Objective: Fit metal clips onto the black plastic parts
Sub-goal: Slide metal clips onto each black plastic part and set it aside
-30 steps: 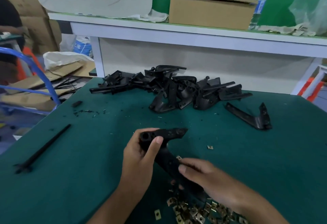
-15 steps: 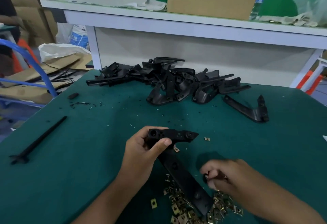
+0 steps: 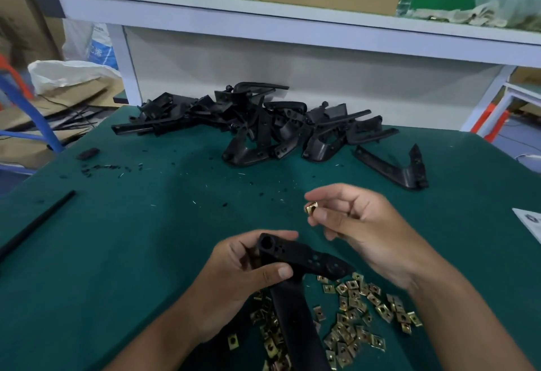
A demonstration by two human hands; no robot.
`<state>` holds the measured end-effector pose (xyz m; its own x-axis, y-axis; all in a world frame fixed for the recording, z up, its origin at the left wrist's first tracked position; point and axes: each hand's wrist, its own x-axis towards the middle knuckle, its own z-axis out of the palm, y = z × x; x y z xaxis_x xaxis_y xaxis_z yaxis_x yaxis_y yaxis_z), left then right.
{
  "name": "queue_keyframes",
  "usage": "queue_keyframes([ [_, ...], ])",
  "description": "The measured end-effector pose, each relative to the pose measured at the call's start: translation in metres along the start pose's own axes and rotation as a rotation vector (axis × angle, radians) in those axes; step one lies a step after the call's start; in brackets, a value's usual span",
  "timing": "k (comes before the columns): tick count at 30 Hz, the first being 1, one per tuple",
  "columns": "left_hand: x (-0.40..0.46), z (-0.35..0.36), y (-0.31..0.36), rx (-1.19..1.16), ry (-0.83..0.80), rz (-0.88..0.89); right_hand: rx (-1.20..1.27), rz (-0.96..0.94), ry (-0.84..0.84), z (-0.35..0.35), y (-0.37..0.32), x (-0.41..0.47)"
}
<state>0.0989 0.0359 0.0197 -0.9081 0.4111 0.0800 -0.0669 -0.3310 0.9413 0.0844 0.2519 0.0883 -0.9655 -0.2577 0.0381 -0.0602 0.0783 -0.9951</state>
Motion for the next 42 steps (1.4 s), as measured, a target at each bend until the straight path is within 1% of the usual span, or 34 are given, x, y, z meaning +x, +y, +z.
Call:
queue_keyframes([
  [3,0.003,0.002,-0.003,0.010,-0.010,-0.015,-0.016,0.010,-0.022,0.000,0.008,-0.001],
  [9,0.004,0.002,-0.006,-0.094,-0.089,-0.007,0.022,0.003,-0.007,0.009,0.021,-0.008],
  [13,0.005,0.000,-0.007,-0.101,-0.062,0.009,0.052,0.028,-0.025,0.013,0.023,-0.012],
  [16,0.006,-0.001,-0.009,-0.123,-0.060,-0.030,0.080,0.043,-0.044,0.015,0.023,-0.014],
  [23,0.007,0.000,-0.009,-0.169,-0.074,-0.067,0.257,0.138,0.036,0.016,0.023,-0.014],
  [28,0.007,0.000,-0.008,-0.130,-0.060,-0.049,0.234,0.155,0.017,0.018,0.021,-0.015],
  [36,0.007,0.001,-0.008,-0.119,-0.042,-0.003,0.247,0.181,0.032,0.021,0.018,-0.016],
  [42,0.006,0.001,-0.006,-0.134,-0.042,-0.007,0.279,0.196,0.091,0.019,0.018,-0.015],
])
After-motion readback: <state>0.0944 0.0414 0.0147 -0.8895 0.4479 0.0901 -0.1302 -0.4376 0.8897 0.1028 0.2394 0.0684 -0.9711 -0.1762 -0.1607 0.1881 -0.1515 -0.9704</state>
